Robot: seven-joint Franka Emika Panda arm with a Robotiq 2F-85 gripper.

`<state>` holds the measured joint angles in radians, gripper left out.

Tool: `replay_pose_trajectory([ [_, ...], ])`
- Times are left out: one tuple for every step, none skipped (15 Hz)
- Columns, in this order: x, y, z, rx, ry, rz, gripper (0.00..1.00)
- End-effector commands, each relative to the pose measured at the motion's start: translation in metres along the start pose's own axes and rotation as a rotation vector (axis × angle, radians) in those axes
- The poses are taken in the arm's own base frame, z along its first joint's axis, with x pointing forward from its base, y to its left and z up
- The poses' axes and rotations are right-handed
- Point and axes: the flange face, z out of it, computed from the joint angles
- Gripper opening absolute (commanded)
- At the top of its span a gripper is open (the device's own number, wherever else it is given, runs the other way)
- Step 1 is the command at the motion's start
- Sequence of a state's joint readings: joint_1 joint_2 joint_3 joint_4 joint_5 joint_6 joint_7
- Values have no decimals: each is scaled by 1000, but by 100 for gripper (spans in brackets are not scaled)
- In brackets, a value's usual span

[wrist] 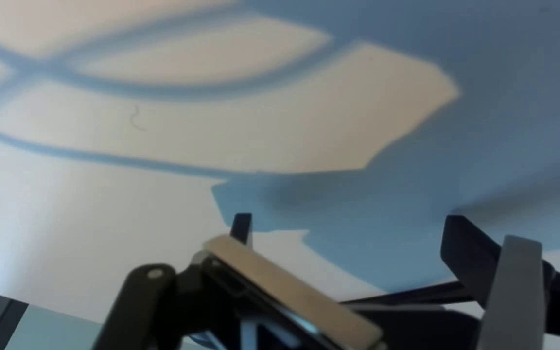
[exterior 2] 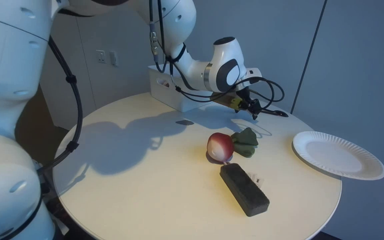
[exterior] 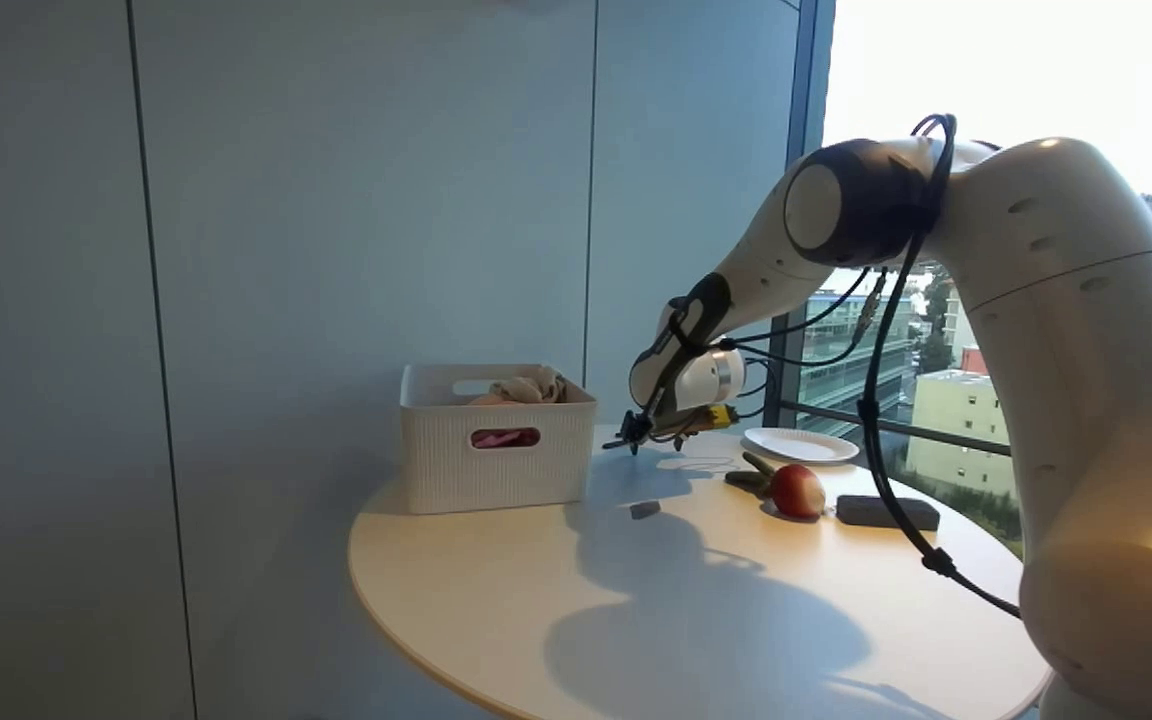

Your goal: Put the moose toy, pink and peach shirts, the towel and the turnip plushie in the basket

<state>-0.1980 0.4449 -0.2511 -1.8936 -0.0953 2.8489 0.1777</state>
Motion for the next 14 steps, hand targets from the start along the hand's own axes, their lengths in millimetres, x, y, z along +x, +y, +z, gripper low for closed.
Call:
replay_pose_trajectory([
  [27,4,5,-58,17,41,100],
  [31,6,3,-91,19,52,100],
  [35,10,-3,-140,14,77,100],
  [38,12,-13,-180,43,92,100],
  [39,16,-30,-215,52,108,100],
  [39,21,-46,-256,45,138,100],
  [34,26,-61,-282,21,147,100],
  [28,31,-78,-318,-11,159,100],
  [25,35,-94,-343,-39,165,100],
  [18,40,-110,-362,-89,171,100],
  [13,46,-126,-391,-130,179,100],
  [6,53,-138,-413,-181,195,100],
  [-3,62,-149,-447,-234,213,100],
  [-14,69,-160,-460,-306,217,100],
])
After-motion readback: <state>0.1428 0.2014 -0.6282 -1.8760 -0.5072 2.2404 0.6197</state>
